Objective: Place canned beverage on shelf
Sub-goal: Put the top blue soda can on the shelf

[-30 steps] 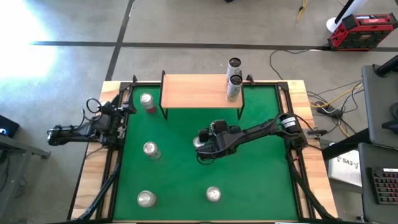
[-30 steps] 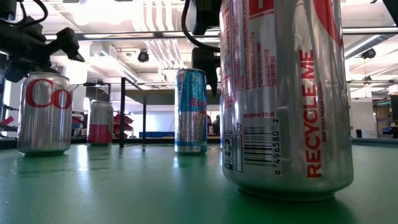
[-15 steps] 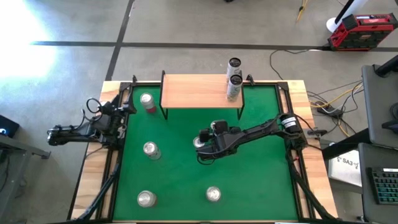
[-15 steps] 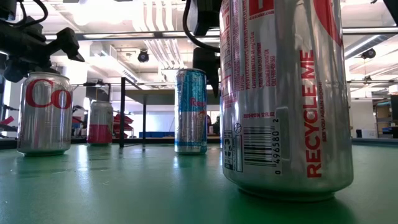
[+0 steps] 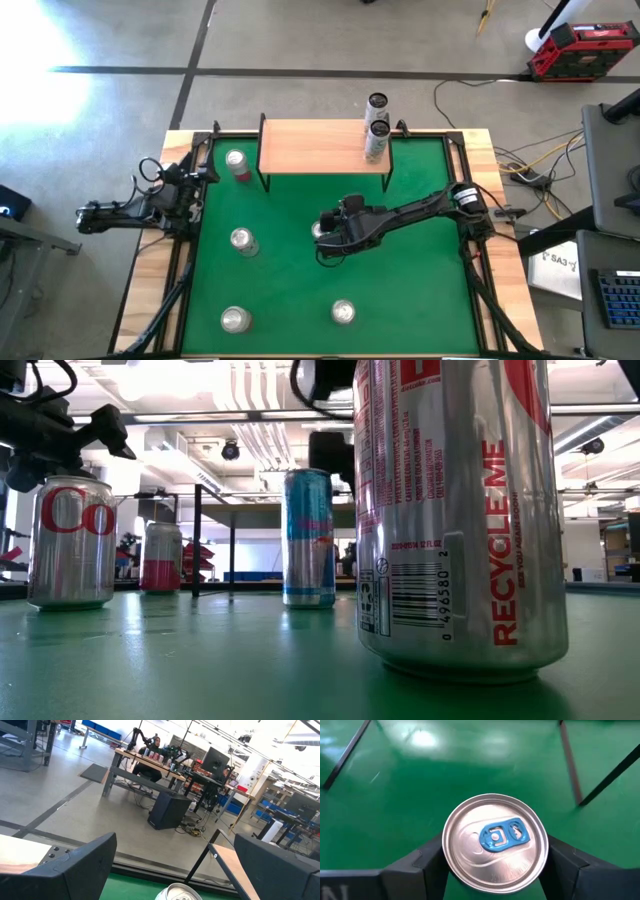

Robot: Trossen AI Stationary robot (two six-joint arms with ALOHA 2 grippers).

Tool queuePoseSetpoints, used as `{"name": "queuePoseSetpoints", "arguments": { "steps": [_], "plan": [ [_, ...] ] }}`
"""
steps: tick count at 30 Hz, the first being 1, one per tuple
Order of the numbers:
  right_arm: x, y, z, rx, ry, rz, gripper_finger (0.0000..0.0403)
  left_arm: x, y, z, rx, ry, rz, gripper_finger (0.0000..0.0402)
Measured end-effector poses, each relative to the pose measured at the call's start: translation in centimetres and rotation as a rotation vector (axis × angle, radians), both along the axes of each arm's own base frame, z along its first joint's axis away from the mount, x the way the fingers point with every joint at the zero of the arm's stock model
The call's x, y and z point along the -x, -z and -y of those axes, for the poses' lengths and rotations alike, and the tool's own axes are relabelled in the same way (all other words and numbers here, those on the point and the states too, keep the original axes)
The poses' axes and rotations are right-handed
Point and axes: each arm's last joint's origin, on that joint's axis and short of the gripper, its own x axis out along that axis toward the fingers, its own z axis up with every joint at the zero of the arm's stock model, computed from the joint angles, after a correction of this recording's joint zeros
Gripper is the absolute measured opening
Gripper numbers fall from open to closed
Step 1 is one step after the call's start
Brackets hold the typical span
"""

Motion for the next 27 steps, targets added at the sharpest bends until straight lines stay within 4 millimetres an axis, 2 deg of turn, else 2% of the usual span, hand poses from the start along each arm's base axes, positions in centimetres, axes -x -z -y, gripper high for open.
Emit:
{"name": "queuePoseSetpoints", "arguments": {
  "steps": [4, 10, 19, 23, 27],
  "plan": [
    [-0.5, -2.1, -0.1, -0.046, -0.007, 0.017, 0.0225, 0.0, 0.0, 0.0, 0.000, 0.000, 0.000, 0.0389],
    [-0.6, -6.7, 0.1, -0.021, -0.041, 0.021, 0.0225, 0.0, 0.0, 0.0, 0.000, 0.000, 0.000, 0.0389],
    [-0.7, -13.2, 1.7, 0.065, -0.178, 0.013, 0.0225, 0.0, 0.0, 0.0, 0.000, 0.000, 0.000, 0.0389],
    [-0.7, -15.3, 2.7, 0.100, -0.227, 0.011, 0.0225, 0.0, 0.0, 0.0, 0.000, 0.000, 0.000, 0.0389],
    [-0.6, -16.2, 4.4, 0.161, -0.225, -0.016, 0.0225, 0.0, 0.0, 0.0, 0.000, 0.000, 0.000, 0.0389]
  ]
}}
